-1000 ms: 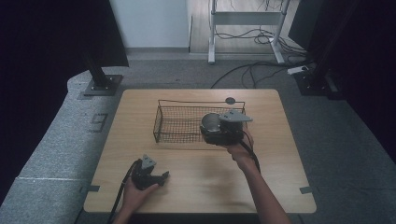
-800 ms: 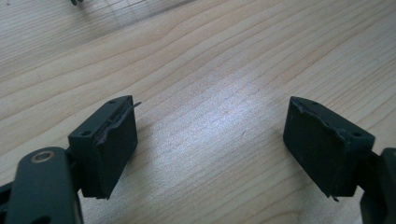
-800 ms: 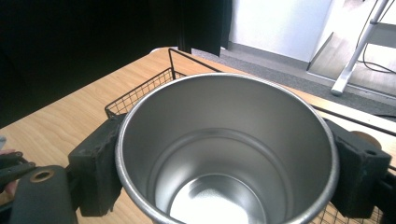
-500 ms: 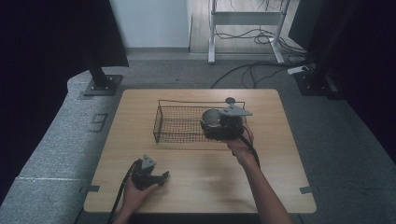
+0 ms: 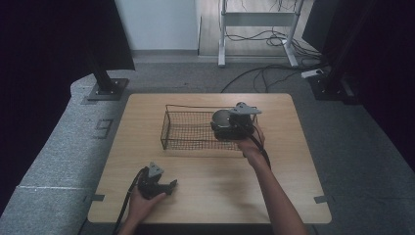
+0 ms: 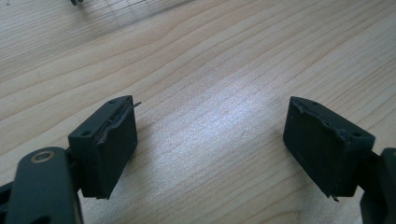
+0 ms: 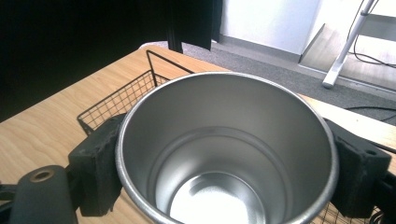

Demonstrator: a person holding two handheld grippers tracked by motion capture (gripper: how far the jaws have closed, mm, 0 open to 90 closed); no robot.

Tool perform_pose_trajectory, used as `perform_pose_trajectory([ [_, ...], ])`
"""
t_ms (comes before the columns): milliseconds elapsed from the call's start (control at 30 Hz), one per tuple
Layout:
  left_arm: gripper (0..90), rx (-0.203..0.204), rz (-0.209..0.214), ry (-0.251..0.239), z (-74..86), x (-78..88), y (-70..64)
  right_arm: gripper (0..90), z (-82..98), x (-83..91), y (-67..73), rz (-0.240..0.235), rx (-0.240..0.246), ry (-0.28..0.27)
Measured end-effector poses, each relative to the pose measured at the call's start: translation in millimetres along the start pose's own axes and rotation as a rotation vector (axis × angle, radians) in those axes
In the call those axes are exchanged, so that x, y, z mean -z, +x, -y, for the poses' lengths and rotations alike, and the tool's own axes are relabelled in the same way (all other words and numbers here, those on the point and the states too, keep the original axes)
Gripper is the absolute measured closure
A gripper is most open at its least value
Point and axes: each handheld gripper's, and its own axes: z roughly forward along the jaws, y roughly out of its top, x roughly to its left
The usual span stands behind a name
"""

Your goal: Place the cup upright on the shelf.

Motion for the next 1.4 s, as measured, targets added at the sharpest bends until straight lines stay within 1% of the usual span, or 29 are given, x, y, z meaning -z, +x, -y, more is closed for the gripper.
perform_pose_trajectory([
  [133,17.6,0.0,0.0,0.0,0.0,0.0,0.0,13.8,1.2,-5.0,-5.4,0.002,-0.016,0.01],
  [167,17.6,0.0,0.0,0.0,0.0,0.0,0.0,13.7,2.1,-8.7,-9.6,-0.008,-0.034,0.019],
  [200,17.6,0.0,0.0,0.0,0.0,0.0,0.0,13.7,2.3,-9.7,-10.7,-0.008,-0.039,0.021],
  [333,17.6,-0.002,0.0,0.0,0.0,0.0,0.1,13.7,2.2,-13.8,-13.7,-0.001,-0.042,0.027],
  [433,17.6,0.0,-0.001,-0.002,0.0,-0.2,0.0,13.7,1.0,-20.0,-16.9,0.011,-0.042,0.037],
  [533,17.6,0.0,-0.001,-0.002,0.0,-0.2,0.0,13.8,1.7,-27.6,-18.6,0.022,-0.031,0.054],
  [567,17.6,0.0,-0.001,-0.002,0.0,-0.2,0.0,13.8,1.7,-27.6,-18.6,0.022,-0.031,0.054],
  [600,17.6,0.0,-0.001,-0.002,0.0,-0.2,0.0,13.8,2.5,-32.0,-20.3,0.024,-0.032,0.061],
  [700,17.6,0.0,0.0,-0.002,0.0,-0.2,0.0,13.8,2.8,-36.6,-23.1,0.031,-0.034,0.061],
  [1033,17.5,0.0,0.0,-0.002,0.0,-0.2,0.1,13.8,1.2,-48.7,-32.8,0.041,-0.071,0.075],
  [1267,17.5,0.0,0.001,-0.001,0.0,-0.1,0.1,13.7,4.3,-56.0,-37.8,0.049,-0.085,0.084],
  [1300,17.5,0.0,0.0,-0.001,0.0,-0.1,0.1,13.8,5.5,-59.0,-39.8,0.056,-0.083,0.092],
  [1400,17.5,0.0,0.0,-0.001,0.0,-0.2,0.1,13.8,6.5,-61.9,-42.3,0.061,-0.089,0.095],
])
